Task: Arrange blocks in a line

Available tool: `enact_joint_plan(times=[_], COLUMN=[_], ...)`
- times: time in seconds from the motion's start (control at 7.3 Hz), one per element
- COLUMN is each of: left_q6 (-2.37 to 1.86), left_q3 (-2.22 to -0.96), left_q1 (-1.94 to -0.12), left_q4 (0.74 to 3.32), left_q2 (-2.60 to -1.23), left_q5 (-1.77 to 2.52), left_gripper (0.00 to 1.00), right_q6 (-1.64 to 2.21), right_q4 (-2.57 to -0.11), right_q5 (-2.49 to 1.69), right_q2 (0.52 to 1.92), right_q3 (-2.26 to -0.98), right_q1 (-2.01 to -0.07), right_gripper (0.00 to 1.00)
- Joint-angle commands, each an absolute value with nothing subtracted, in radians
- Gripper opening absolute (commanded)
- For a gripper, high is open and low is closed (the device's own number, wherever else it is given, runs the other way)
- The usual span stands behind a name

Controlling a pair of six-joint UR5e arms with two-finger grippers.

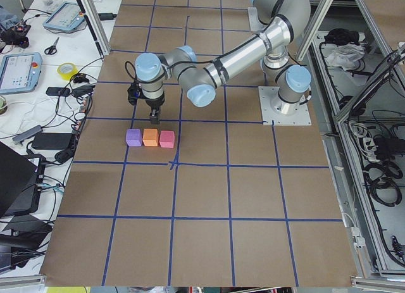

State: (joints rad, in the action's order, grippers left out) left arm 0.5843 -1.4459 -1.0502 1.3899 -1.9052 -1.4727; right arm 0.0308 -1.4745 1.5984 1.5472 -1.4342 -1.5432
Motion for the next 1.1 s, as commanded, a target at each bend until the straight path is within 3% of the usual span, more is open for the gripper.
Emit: enact_joint_plan(times=[0.0,0.27,0.68,0.96], left_q6=[0.458,0.220,0.091,0.017], left_q3=[-1.440,-1.443,-1.451,-1.482], left_q1=[-1.218,-1.452,-1.531,-1.554], left_q4=[1.497,1.499,1.650,1.640], left_q2=[-1.783,-1.720,-1.576,-1.575], left_q5=[-1.483,-1.537,-1.522,-1.519], left_gripper=[0.95,0.93,0.95,1.00], right_q6=[0.031,0.031,0.041,0.048], right_q4=[-1.476,-1.479,-1.483,-1.479], right_q5=[1.598,1.598,1.585,1.579], right_q2=[1.546,1.548,1.549,1.552], right_q3=[-1.434,-1.434,-1.431,-1.431], right_q1=[-1.543,-1.543,-1.543,-1.545], right_gripper=[1.00,1.00,1.00,1.00])
